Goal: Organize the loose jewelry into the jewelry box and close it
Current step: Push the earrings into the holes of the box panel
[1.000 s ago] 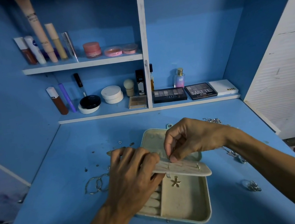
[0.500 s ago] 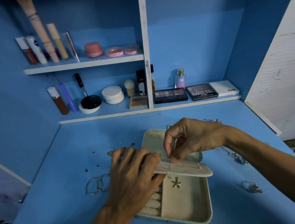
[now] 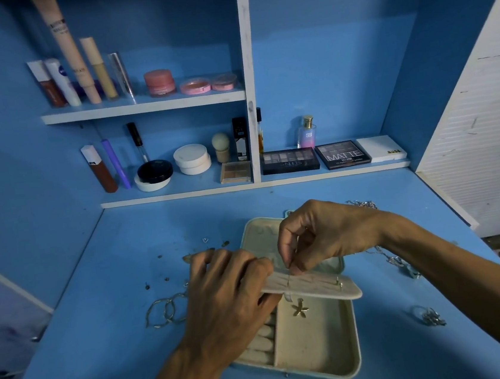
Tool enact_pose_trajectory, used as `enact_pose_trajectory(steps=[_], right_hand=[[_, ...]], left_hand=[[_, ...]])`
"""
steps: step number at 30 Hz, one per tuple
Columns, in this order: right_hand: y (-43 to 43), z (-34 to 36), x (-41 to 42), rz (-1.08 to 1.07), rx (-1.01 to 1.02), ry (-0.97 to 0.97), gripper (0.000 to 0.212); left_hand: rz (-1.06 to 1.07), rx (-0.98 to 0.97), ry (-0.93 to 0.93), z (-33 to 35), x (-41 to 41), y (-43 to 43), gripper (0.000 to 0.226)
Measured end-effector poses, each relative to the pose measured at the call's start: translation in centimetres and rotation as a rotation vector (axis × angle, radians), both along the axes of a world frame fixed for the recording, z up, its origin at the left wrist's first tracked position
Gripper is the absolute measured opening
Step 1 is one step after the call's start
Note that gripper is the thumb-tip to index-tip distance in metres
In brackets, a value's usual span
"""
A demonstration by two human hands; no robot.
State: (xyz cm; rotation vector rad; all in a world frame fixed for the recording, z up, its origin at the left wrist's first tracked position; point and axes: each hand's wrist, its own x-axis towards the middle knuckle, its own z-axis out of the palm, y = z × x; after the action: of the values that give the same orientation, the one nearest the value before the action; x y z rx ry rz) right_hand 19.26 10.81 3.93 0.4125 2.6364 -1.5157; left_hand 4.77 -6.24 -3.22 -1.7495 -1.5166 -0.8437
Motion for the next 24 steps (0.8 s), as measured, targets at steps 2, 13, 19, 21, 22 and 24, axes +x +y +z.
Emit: enact_pose_trajectory(steps=[2,13,19,21,22,24], right_hand=[[-0.06,-0.04,-0.01,0.000,-0.007,0.003,0.017],[0.04,-0.12,-0.01,0.003,-0.023,0.008,0.016],[0.02,-0.07,0.01,0.012,-0.027,0.007,0.017],[0.08,-0.20,0.12,-0.003,-0.042,0.018,0.016],[0.12,-0.30,0.15,-0.011,-0.050,0.024,0.016],[0.12,-0.39,0.18,-0.012,-0.049,0.024,0.016]], left_hand=[[-0.003,-0.002,-0.006,0.01,0.04,0.11,0.020],[0.011,-0.019,-0.006,-0.24,-0.05,0.02,0.018],[0.003,-0.011,-0.013,-0.24,0.00,0.05,0.022],[0.001,-0.011,-0.020,-0.20,-0.01,0.07,0.024],[0.001,-0.010,-0.020,-0.18,0.02,0.05,0.025],[0.000,-0.013,-0.018,-0.20,0.01,0.02,0.022]])
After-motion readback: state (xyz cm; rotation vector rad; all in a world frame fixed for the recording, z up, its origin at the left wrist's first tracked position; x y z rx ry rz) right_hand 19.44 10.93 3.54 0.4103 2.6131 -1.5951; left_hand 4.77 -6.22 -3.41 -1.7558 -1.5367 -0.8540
